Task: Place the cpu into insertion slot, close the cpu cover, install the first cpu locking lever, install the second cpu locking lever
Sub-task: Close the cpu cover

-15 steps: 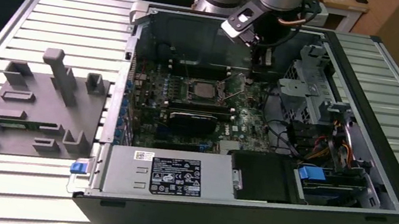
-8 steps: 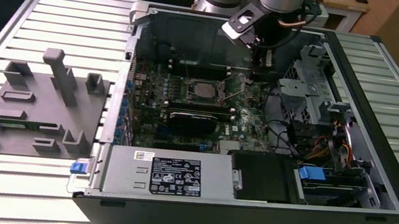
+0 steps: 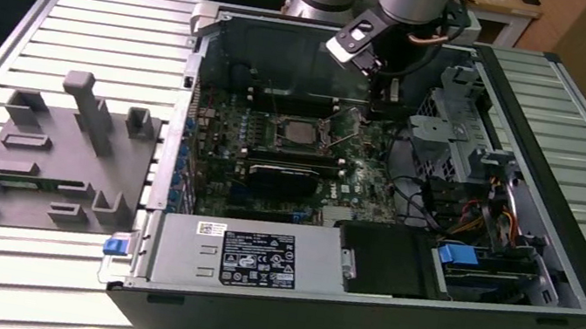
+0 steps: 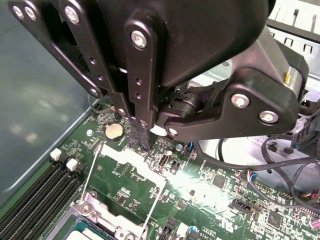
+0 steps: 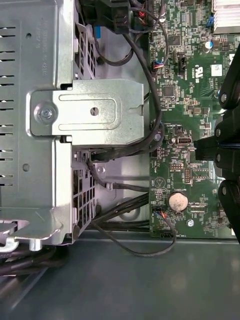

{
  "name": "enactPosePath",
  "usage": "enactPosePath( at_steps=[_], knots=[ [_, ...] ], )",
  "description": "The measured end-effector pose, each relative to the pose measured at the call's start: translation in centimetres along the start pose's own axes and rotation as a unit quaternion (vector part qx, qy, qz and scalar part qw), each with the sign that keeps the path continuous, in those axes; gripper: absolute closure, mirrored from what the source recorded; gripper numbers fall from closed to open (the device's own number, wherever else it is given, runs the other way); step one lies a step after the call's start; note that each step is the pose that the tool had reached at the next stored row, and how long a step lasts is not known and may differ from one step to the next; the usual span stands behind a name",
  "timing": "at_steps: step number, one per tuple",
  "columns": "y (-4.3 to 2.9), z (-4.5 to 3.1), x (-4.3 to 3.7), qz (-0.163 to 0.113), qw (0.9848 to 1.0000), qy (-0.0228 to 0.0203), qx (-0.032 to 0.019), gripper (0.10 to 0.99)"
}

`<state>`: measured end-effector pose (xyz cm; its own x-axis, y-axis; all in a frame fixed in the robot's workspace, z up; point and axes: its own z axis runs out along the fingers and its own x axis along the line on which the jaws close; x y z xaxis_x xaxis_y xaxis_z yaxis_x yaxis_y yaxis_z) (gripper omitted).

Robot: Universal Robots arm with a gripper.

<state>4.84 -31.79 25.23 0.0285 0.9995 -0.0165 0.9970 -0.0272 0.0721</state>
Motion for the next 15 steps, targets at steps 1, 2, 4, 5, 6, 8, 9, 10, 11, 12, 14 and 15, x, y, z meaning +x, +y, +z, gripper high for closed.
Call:
enactPosePath(
  at_steps=[1, 2, 4, 5, 6, 8, 9, 10, 11, 12, 14, 15],
  knots=[
    [0.04, 0.07, 0.00, 0.000, 1.0000, 0.0000, 0.0000, 0.984],
    [0.10, 0.42, 0.01, 0.000, 1.0000, -0.0001, 0.0001, 0.984],
    [0.10, 0.68, 0.01, 0.000, 1.0000, -0.0001, 0.0000, 0.984],
    [0.09, 0.79, 0.01, 0.000, 1.0000, -0.0001, 0.0001, 0.984],
    [0.08, 0.90, 0.02, 0.000, 1.0000, -0.0001, 0.0000, 0.984],
    [0.08, 1.04, 0.02, 0.000, 1.0000, -0.0001, 0.0000, 0.984],
    [0.08, 1.05, 0.02, 0.000, 1.0000, -0.0001, 0.0001, 0.984],
    [0.07, 1.05, 0.02, 0.000, 1.0000, -0.0001, 0.0001, 0.984],
    [0.07, 1.05, 0.02, 0.000, 1.0000, -0.0002, 0.0001, 0.984],
    [0.07, 1.05, 0.02, 0.000, 1.0000, -0.0002, 0.0001, 0.984],
    [0.09, 1.07, 0.02, 0.000, 1.0000, -0.0001, 0.0032, 0.984],
    [0.11, 1.08, 0.02, 0.000, 1.0000, -0.0002, 0.0080, 0.984]
  ],
)
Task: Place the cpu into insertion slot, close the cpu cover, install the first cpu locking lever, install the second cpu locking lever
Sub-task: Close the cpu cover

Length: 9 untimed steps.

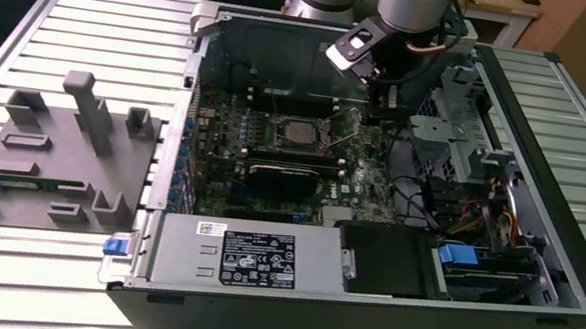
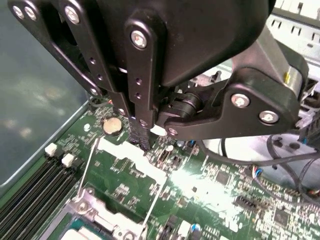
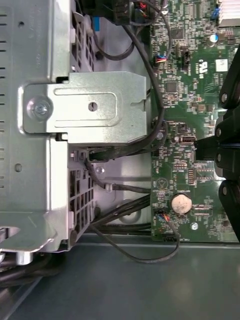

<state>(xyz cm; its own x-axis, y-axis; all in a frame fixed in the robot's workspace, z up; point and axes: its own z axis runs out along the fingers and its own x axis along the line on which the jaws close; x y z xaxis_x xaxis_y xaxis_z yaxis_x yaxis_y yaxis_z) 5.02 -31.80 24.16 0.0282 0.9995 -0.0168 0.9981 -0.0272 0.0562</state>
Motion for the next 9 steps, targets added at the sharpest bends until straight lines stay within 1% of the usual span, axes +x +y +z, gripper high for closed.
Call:
enactPosePath(
  at_steps=[3, 4, 6, 7, 9],
  knots=[
    [0.07, 0.03, 0.00, 0.000, 0.9998, -0.0006, 0.0184, 0.984],
    [0.08, 0.04, 0.00, 0.000, 0.9997, -0.0007, 0.0237, 0.984],
    [0.08, 0.06, 0.00, -0.001, 0.9995, -0.0010, 0.0319, 0.984],
    [0.08, 0.06, 0.00, -0.001, 0.9994, -0.0011, 0.0340, 0.984],
    [0.08, 0.06, 0.00, -0.001, 0.9994, -0.0012, 0.0346, 0.984]
  ],
)
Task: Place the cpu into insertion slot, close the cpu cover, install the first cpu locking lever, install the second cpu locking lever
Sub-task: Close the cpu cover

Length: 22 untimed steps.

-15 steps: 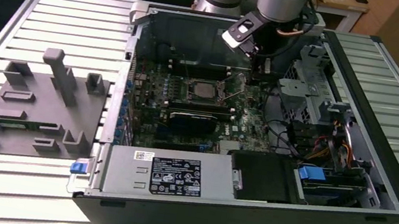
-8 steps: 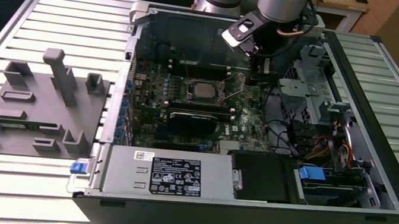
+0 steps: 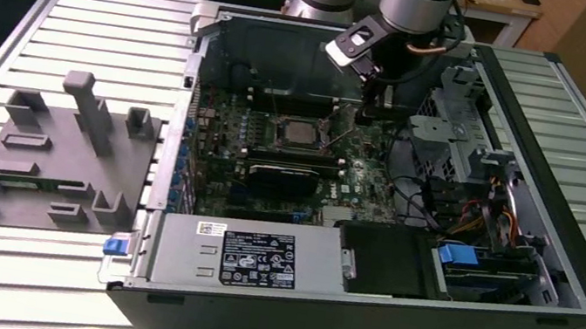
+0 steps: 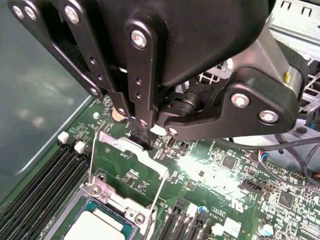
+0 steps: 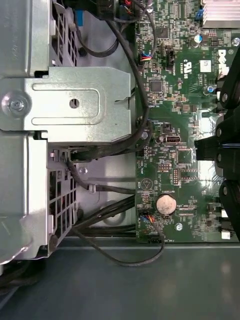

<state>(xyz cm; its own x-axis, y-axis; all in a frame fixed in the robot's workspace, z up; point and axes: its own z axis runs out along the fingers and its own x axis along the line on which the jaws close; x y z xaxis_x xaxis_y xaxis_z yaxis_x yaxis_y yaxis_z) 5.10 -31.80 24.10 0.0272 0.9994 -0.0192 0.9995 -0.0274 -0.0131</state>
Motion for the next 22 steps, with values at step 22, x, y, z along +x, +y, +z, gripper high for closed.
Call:
enactPosePath(
  at_steps=[22],
  knots=[
    [-4.26, 0.07, -0.07, 0.000, 1.0000, 0.0002, -0.0020, 0.984]
  ],
)
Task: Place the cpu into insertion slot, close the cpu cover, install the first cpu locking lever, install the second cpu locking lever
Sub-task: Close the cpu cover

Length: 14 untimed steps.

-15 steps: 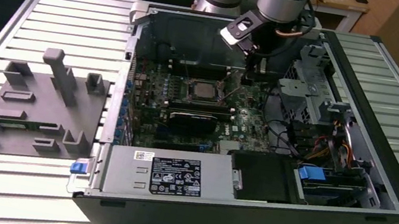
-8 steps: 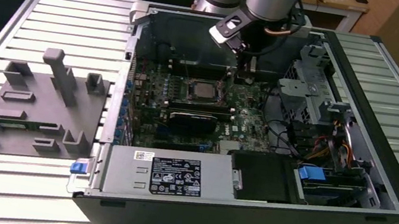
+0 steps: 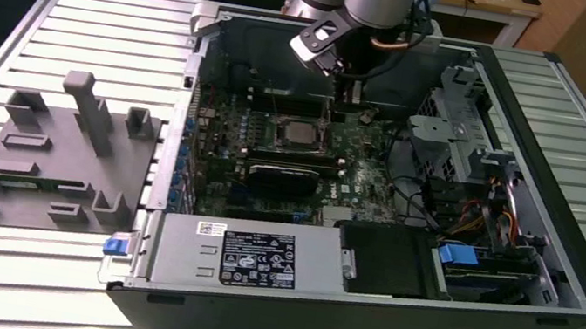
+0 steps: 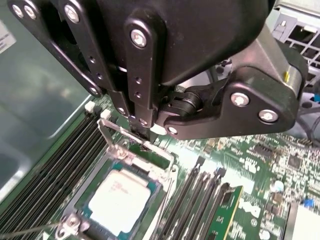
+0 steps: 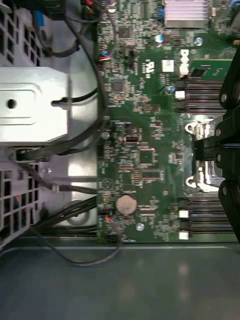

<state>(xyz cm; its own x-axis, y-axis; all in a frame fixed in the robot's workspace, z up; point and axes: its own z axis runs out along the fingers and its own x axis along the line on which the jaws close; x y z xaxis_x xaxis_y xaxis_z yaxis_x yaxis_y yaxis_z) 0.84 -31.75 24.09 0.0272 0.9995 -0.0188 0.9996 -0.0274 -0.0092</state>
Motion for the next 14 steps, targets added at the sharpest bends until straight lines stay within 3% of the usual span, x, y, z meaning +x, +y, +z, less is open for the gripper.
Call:
enactPosePath(
  at_steps=[9, 14],
  knots=[
    [-0.78, 0.01, -0.02, 0.000, 1.0000, -0.0001, -0.0003, 0.984],
    [-1.87, 0.12, -0.05, 0.000, 1.0000, 0.0002, -0.0063, 0.984]
  ],
)
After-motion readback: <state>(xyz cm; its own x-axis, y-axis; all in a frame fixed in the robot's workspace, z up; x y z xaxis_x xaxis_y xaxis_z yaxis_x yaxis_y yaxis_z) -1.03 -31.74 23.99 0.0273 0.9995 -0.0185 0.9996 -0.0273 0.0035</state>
